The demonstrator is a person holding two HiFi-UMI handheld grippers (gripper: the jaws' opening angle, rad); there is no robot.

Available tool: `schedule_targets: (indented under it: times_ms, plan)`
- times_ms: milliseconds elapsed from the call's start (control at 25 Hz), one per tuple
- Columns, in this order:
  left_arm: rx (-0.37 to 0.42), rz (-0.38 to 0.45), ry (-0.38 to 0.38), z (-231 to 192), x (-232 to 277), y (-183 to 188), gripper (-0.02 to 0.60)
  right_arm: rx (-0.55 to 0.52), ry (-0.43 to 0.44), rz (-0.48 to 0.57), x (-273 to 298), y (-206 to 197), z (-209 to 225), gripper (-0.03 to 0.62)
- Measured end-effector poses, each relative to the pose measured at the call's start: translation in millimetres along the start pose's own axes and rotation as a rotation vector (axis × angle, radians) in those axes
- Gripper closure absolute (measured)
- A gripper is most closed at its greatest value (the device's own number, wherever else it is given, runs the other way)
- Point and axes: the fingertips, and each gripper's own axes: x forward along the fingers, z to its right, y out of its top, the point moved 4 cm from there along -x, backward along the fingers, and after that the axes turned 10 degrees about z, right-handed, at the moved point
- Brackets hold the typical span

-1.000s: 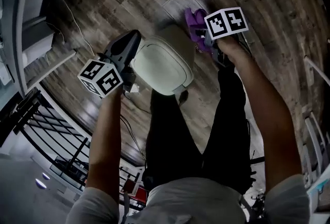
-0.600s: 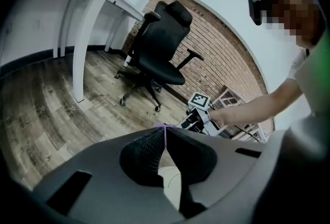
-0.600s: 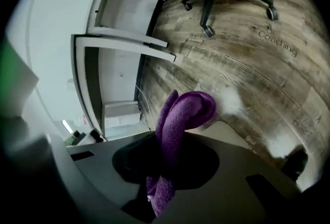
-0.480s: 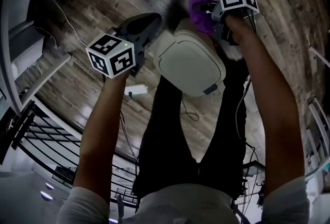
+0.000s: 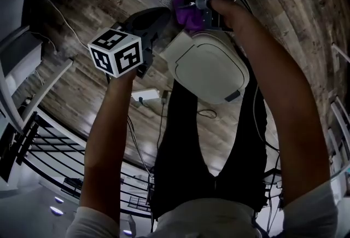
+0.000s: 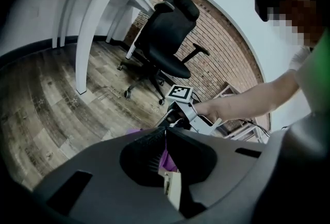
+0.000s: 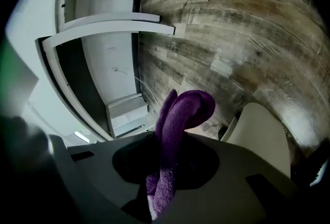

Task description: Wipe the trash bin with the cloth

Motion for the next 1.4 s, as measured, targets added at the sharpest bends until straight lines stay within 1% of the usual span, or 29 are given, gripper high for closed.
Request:
schedule_targets:
  times_ms: [80, 240, 360, 480, 560, 680, 840, 1120, 1400]
  plan:
    - [-0.005, -0.007, -0.002, -5.1, -0.3, -3.1, 0.577, 0.004, -0.019, -0.044, 12.8, -6.0, 3.9, 0.519]
    - [-0.009, -0.026, -0.015, -10.2, 3.2, -7.2, 0.577, -0.064, -0.116, -0.172, 25.2, -23.2, 25.5, 0.519]
    - [-0.008, -0.037, -0.032, -9.1, 9.6, -6.9, 0.577, -0.088, -0.15, -0.218, 20.6, -25.6, 35.2, 0.519]
    - [-0.013, -0.055, -0.057, -4.5, 18.1, -7.4, 0.577, -0.173, -0.225, -0.283, 11.2, -27.7, 48.5, 0.519]
    - [-0.013, -0.071, -0.078, 1.3, 25.2, -7.5, 0.577, -0.213, -0.258, -0.305, 2.2, -30.1, 59.0, 0.519]
    - [-0.009, -0.094, -0.103, 11.2, 36.3, -8.0, 0.577, -0.22, -0.272, -0.293, -11.8, -32.6, 72.0, 0.519]
    - [-0.001, -0.131, -0.125, 20.7, 50.6, -10.1, 0.577, -0.199, -0.257, -0.256, -25.9, -34.4, 82.2, 0.519]
    - [0.06, -0.234, -0.18, 49.2, 81.4, -17.4, 0.577, -0.147, -0.225, -0.19, -56.5, -45.6, 106.6, 0.519]
    - [0.093, -0.293, -0.214, 77.2, 109.4, -22.1, 0.577, -0.095, -0.205, -0.161, -82.8, -66.2, 135.8, 0.519]
